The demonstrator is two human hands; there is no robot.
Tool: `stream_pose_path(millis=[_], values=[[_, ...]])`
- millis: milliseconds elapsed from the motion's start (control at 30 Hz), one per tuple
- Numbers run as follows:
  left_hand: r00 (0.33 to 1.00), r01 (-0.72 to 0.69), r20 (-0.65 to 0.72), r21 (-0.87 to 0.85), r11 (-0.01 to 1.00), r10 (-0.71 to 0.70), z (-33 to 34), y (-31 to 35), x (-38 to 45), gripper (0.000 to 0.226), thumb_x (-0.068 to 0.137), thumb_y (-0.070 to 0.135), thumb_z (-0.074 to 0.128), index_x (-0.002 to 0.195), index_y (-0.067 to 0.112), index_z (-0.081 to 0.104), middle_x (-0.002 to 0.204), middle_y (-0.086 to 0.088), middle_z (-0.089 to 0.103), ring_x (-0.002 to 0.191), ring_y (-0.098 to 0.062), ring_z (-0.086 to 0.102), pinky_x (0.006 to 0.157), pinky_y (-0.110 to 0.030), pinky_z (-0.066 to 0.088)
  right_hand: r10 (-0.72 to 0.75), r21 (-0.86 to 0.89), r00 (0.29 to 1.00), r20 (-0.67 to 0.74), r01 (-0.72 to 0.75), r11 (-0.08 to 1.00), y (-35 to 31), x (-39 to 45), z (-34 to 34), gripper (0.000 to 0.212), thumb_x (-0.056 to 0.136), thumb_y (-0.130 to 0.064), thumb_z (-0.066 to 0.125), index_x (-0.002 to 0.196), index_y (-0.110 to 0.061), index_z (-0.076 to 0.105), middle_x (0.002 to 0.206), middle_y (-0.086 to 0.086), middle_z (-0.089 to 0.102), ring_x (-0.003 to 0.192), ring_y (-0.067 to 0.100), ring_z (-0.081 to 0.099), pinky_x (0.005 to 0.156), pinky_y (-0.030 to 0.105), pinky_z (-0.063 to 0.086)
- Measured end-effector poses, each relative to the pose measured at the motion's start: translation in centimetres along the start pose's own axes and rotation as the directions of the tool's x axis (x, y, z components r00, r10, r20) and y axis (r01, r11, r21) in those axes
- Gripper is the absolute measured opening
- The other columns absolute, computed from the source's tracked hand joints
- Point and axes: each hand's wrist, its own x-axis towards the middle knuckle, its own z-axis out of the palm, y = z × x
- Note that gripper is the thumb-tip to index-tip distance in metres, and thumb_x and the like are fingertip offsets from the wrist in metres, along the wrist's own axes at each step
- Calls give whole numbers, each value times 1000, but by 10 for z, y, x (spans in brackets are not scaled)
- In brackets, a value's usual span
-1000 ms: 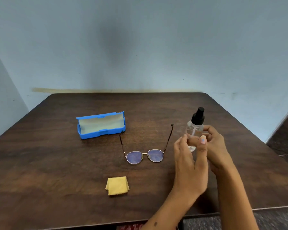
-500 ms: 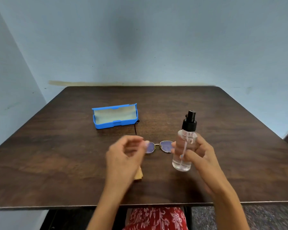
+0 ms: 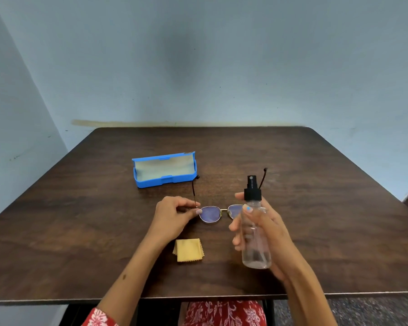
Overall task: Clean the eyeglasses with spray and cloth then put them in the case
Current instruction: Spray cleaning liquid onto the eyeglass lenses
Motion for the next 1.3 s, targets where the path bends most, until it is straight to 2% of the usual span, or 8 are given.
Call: stream_pose_path(millis=[267, 500, 667, 933, 1000, 1067, 1167, 1300], values=[[996, -83, 34, -3, 997, 83, -3, 3, 8, 10, 80, 16, 71, 89, 20, 72, 83, 8, 71, 76, 1, 66, 67, -11, 51, 65, -35, 997, 46, -63, 997, 1, 15, -7, 76, 67, -17, 71, 135, -29, 38, 90, 13, 68, 57, 24, 58, 52, 33, 50], [991, -108, -94, -150, 983, 95, -10, 14, 38, 11, 76, 7, 74, 84, 15, 73, 84, -1, 73, 80, -9, 69, 76, -24, 56, -238, -363, 970, -56, 203, 910, -10, 58, 3, 70, 78, 1, 71, 130, -38, 46, 81, 5, 68, 57, 16, 60, 56, 33, 54], [979, -106, -199, -278, 955, 51, -17, 20, 67, 16, 72, 3, 76, 73, 18, 70, 78, -5, 73, 78, -19, 70, 81, -38, 57, -283, -469, 959, 2, 251, 847, -15, 95, 10, 81, 87, -4, 62, 136, -57, 27, 107, 10, 60, 75, 21, 67, 65, 42, 59], [953, -116, -303, -354, 928, 3, -13, 4, 74, 12, 73, 9, 76, 80, 18, 72, 81, -1, 73, 79, -13, 70, 79, -34, 58, -98, -144, 993, 69, 107, 984, -6, 122, 17, 78, 86, 5, 56, 132, -54, 34, 80, 15, 60, 47, 24, 56, 45, 33, 51], [943, -123, -332, -377, 918, -10, -13, 2, 73, 11, 72, 9, 76, 79, 17, 73, 80, -1, 73, 79, -12, 70, 77, -30, 58, -291, -459, 956, 35, 274, 845, 0, 124, 19, 75, 83, 2, 60, 131, -50, 36, 76, 1, 59, 48, 13, 55, 50, 29, 51], [928, -143, -372, -386, 912, -12, -15, 4, 72, 10, 72, 10, 77, 79, 15, 73, 79, 0, 73, 78, -10, 70, 74, -25, 57, -492, -767, 861, 131, 402, 500, 7, 124, 20, 71, 80, -5, 62, 132, -45, 34, 77, -12, 56, 54, 7, 54, 55, 20, 49], [908, -177, -420, -395, 901, -6, -18, 8, 71, 14, 72, 7, 77, 74, 19, 71, 77, 3, 73, 75, -8, 70, 68, -18, 55, -537, -934, 829, 157, 302, 193, 14, 124, 18, 74, 79, -16, 64, 137, -44, 27, 88, -7, 59, 59, 5, 55, 55, 18, 50], [883, -205, -469, -380, 902, 3, -22, 9, 73, 16, 71, 7, 77, 71, 21, 70, 74, 6, 72, 74, -11, 70, 68, -20, 56, -553, -907, 830, 66, 281, 313, 17, 122, 14, 85, 75, -21, 59, 143, -47, 14, 99, -10, 61, 64, 3, 57, 61, 20, 50]])
